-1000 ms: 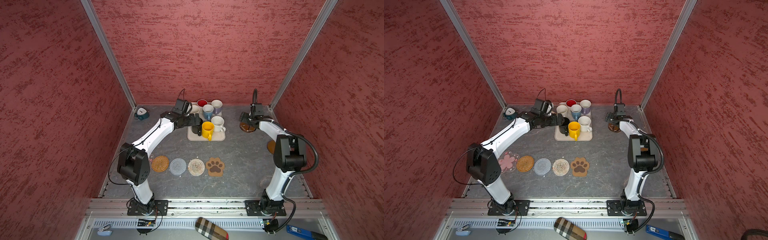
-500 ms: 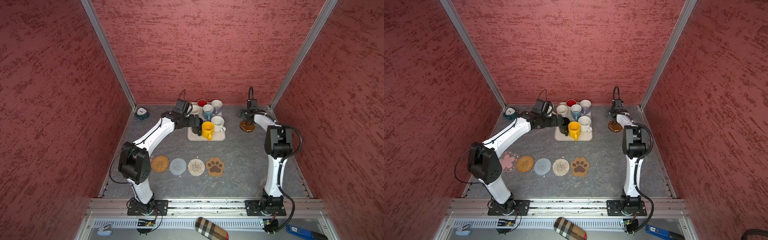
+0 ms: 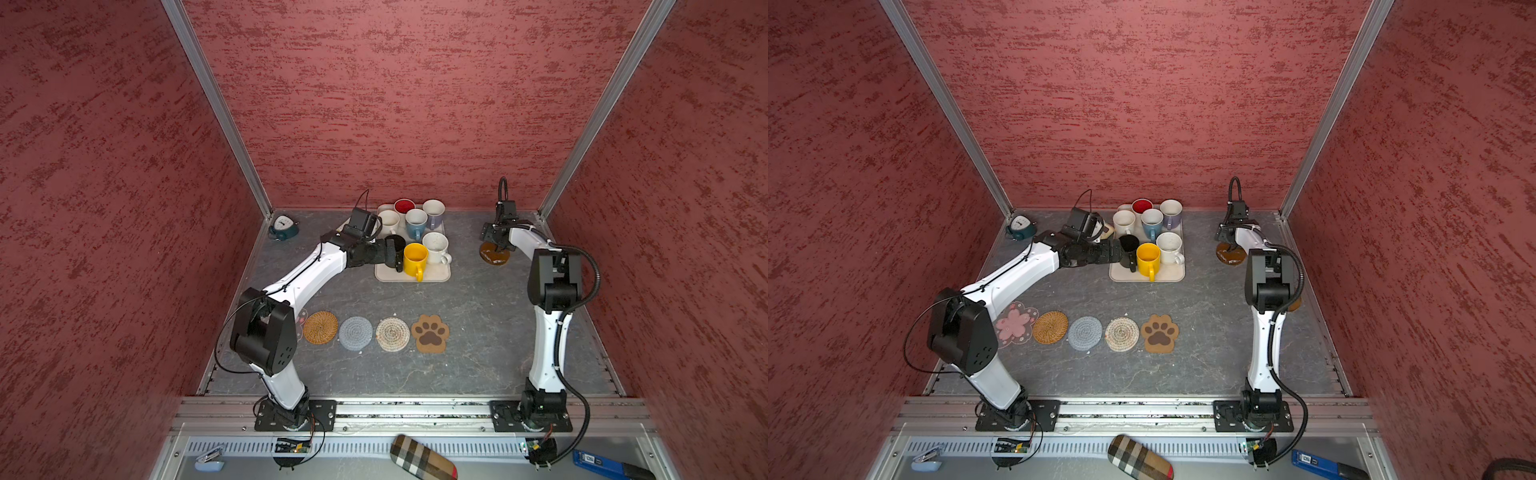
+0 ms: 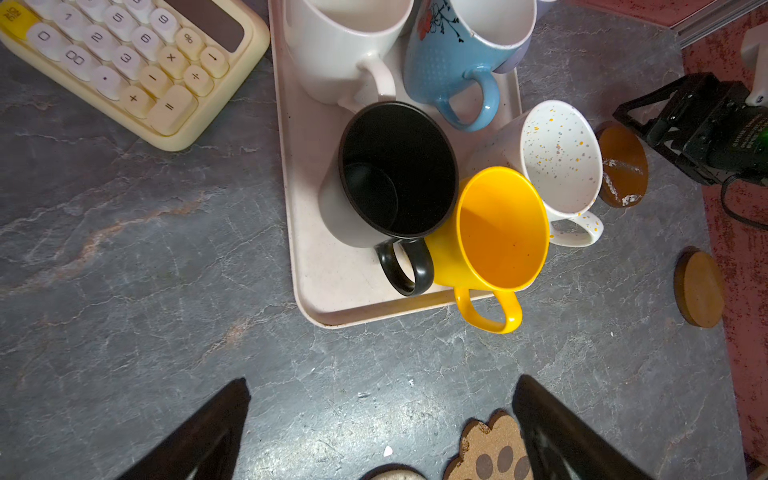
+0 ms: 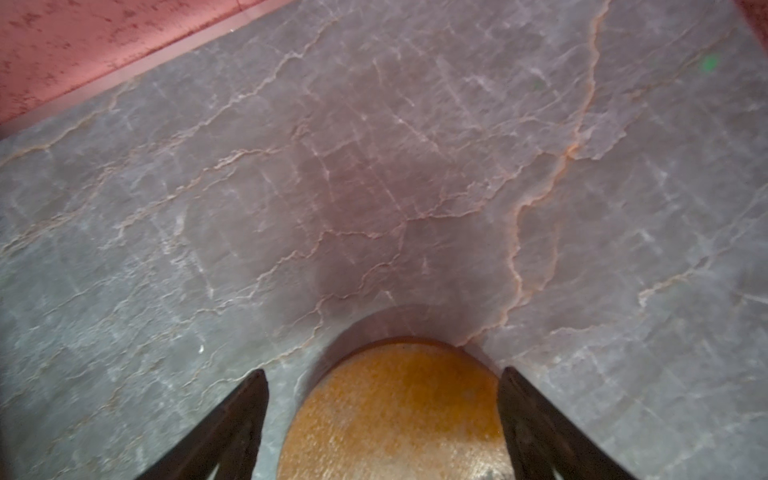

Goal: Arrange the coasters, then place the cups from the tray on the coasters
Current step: 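Lower right gripper onto the glossy brown coaster and pinch its edge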

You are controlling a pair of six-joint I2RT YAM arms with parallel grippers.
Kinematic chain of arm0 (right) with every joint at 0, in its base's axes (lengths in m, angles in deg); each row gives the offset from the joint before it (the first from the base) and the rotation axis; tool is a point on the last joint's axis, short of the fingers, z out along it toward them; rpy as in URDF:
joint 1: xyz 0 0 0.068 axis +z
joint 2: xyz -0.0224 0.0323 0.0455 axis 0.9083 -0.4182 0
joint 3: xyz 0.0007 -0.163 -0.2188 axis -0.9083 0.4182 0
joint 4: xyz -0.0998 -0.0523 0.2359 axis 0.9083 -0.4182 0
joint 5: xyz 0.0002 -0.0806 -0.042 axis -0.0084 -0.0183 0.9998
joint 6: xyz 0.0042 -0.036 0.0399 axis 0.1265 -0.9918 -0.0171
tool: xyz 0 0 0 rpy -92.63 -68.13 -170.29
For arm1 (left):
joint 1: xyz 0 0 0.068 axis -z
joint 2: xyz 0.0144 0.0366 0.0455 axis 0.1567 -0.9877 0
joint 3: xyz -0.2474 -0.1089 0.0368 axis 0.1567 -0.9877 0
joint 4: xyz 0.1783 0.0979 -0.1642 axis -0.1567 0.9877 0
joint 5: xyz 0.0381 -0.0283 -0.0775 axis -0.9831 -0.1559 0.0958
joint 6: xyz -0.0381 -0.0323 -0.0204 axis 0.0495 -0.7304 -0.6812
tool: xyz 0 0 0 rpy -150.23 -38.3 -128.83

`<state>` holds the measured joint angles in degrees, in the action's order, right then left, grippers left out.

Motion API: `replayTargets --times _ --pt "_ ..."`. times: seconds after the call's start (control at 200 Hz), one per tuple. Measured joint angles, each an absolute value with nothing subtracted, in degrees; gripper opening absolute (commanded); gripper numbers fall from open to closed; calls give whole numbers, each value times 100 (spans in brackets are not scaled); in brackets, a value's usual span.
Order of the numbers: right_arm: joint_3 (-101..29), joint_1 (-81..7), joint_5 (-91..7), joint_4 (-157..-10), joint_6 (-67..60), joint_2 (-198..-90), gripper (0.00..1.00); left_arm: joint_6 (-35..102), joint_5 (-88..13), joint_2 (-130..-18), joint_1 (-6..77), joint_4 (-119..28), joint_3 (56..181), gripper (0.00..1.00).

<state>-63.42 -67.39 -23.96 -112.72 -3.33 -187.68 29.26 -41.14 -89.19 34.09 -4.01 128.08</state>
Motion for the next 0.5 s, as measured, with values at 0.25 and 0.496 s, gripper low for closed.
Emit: replayTargets --times 0.25,0.496 --pt "-6283 -6761 -2406 -11312 -370 -18766 85 2913 -4101 -8816 3409 -517 12624 100" --pt "-6071 -6761 -2406 -11220 -416 -18712 85 2894 -4068 -8753 3409 -519 12548 100"
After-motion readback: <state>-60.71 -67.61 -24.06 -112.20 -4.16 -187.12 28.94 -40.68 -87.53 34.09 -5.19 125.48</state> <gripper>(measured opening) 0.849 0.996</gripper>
